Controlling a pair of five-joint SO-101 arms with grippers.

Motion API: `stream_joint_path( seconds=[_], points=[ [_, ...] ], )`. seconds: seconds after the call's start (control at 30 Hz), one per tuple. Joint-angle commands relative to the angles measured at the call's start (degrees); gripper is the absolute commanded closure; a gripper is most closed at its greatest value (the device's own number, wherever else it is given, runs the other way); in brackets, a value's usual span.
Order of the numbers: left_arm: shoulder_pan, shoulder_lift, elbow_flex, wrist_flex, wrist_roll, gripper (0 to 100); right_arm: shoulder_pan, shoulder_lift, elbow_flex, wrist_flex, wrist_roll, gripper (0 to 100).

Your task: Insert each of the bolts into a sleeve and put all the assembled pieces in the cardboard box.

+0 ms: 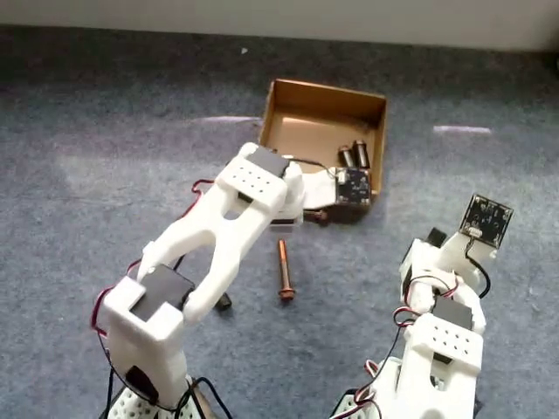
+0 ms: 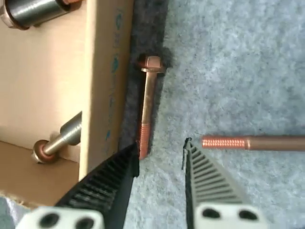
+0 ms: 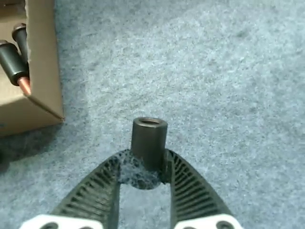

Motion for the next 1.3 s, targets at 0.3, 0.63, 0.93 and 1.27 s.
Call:
stream_joint_path(
  seconds=[0.3,0.63,0.93,1.27],
  points=[
    [3.3,16.9,-19.2,2.5,2.7,83,0.6,-1.5,-0.8,-2.0,1.1,99.4],
    [6.2,22.9,-26.9,8.1,3.0,83,0.6,-1.5,-0.8,-2.0,3.0,99.4],
    [6.4,26.4,-30.1,8.1,5.7,86,0.7,-1.5,-0.8,-2.0,3.3,99.4],
    [8.2,28.4,-30.1,8.4,5.7,96,0.7,-1.5,-0.8,-2.0,3.3,99.4]
  ],
)
